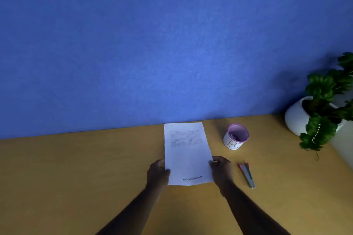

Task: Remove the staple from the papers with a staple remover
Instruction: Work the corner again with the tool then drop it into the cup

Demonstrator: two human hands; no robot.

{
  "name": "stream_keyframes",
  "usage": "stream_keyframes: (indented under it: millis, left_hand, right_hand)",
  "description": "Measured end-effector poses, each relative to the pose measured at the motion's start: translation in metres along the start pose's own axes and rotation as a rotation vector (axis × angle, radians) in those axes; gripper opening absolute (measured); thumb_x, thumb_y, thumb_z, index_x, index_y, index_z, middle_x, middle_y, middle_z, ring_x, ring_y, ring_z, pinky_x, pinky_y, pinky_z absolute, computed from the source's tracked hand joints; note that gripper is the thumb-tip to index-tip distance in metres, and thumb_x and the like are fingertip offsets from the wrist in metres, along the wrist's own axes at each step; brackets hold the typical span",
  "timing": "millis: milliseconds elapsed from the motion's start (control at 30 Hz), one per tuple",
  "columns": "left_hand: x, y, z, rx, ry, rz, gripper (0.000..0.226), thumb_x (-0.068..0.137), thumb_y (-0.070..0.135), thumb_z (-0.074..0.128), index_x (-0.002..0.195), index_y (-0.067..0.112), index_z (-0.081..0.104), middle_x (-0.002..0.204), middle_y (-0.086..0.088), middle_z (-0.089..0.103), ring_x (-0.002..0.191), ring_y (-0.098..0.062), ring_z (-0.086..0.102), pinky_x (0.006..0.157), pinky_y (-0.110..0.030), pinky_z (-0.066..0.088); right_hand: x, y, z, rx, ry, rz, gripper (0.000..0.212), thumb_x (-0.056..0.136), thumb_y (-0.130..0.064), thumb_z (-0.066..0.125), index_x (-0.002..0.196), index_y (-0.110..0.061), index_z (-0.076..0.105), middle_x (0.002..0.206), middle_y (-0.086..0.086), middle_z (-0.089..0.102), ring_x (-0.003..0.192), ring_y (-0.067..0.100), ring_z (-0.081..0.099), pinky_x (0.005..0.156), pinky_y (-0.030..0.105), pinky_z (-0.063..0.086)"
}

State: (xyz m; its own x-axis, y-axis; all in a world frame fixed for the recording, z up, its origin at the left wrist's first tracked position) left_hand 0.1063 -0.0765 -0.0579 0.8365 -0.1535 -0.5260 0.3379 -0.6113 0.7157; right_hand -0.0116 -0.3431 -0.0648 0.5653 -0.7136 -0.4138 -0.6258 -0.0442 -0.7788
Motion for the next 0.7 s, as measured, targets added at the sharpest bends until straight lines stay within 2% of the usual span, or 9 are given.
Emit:
stream_keyframes:
  millis: [100, 200, 333, 433, 533, 633, 700]
  left_hand:
    - [0.004, -0.002, -0.001, -0.011, 0.000, -0.016, 0.041, 0.086, 0.007, 0.061, 0.114, 0.028, 0.082, 0.092, 0.007, 0.080, 0.080, -0.016, 0.074, 0.062, -0.024, 0.055]
    - [0.006, 0.000, 0.000, -0.004, -0.009, -0.003, 0.038, 0.086, 0.004, 0.059, 0.090, 0.039, 0.074, 0.082, 0.008, 0.078, 0.071, -0.017, 0.069, 0.059, -0.025, 0.053]
    - [0.010, 0.005, 0.002, 0.025, -0.045, 0.028, 0.041, 0.083, 0.004, 0.060, 0.098, 0.039, 0.073, 0.075, 0.008, 0.075, 0.063, -0.013, 0.068, 0.050, -0.022, 0.053]
    - [0.012, 0.007, 0.008, 0.071, -0.114, 0.043, 0.033, 0.082, 0.005, 0.063, 0.095, 0.032, 0.077, 0.079, -0.003, 0.077, 0.070, -0.026, 0.072, 0.065, -0.038, 0.064]
    - [0.016, 0.008, 0.010, 0.100, -0.136, 0.064, 0.029, 0.083, 0.005, 0.067, 0.106, 0.014, 0.084, 0.082, -0.005, 0.075, 0.073, -0.024, 0.070, 0.074, -0.039, 0.064]
    - [0.013, 0.011, 0.012, 0.101, -0.166, 0.047, 0.029, 0.088, 0.008, 0.070, 0.113, 0.017, 0.079, 0.101, -0.014, 0.084, 0.092, -0.031, 0.083, 0.084, -0.046, 0.070]
    - [0.011, 0.017, 0.012, 0.127, -0.170, 0.046, 0.020, 0.091, 0.013, 0.070, 0.110, 0.013, 0.078, 0.100, -0.012, 0.082, 0.089, -0.028, 0.082, 0.074, -0.035, 0.070]
  right_hand:
    - [0.007, 0.001, 0.004, -0.083, -0.018, 0.021, 0.017, 0.105, -0.020, 0.060, 0.113, -0.016, 0.075, 0.098, 0.004, 0.075, 0.083, 0.020, 0.071, 0.059, 0.028, 0.053]
    - [0.012, -0.003, 0.006, -0.173, -0.025, 0.010, 0.017, 0.102, -0.021, 0.063, 0.109, -0.013, 0.076, 0.095, 0.006, 0.074, 0.078, 0.017, 0.064, 0.063, 0.030, 0.049]
    - [0.013, -0.010, 0.013, -0.286, -0.097, -0.031, 0.027, 0.105, -0.030, 0.064, 0.121, -0.009, 0.069, 0.104, 0.004, 0.071, 0.081, 0.016, 0.065, 0.059, 0.024, 0.047]
    - [0.012, -0.015, 0.016, -0.339, -0.148, -0.064, 0.031, 0.105, -0.036, 0.065, 0.123, -0.010, 0.066, 0.109, 0.004, 0.072, 0.086, 0.019, 0.069, 0.061, 0.022, 0.051]
    - [0.014, -0.022, 0.012, -0.396, -0.135, -0.118, 0.034, 0.102, -0.036, 0.068, 0.122, -0.008, 0.066, 0.114, 0.007, 0.073, 0.091, 0.022, 0.068, 0.065, 0.025, 0.049]
    - [0.012, -0.031, 0.005, -0.464, -0.097, -0.159, 0.040, 0.101, -0.039, 0.070, 0.123, -0.006, 0.064, 0.119, 0.012, 0.072, 0.096, 0.024, 0.063, 0.070, 0.029, 0.047]
    - [0.012, -0.034, 0.004, -0.459, -0.083, -0.165, 0.045, 0.100, -0.042, 0.069, 0.129, -0.008, 0.061, 0.125, 0.011, 0.069, 0.106, 0.027, 0.066, 0.079, 0.033, 0.054]
Point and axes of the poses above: each hand's wrist, its own x-axis towards the middle knuckle, its own z-axis out of the palm, y = z × x, the point moved 9 cm from there along x, towards the middle knuckle
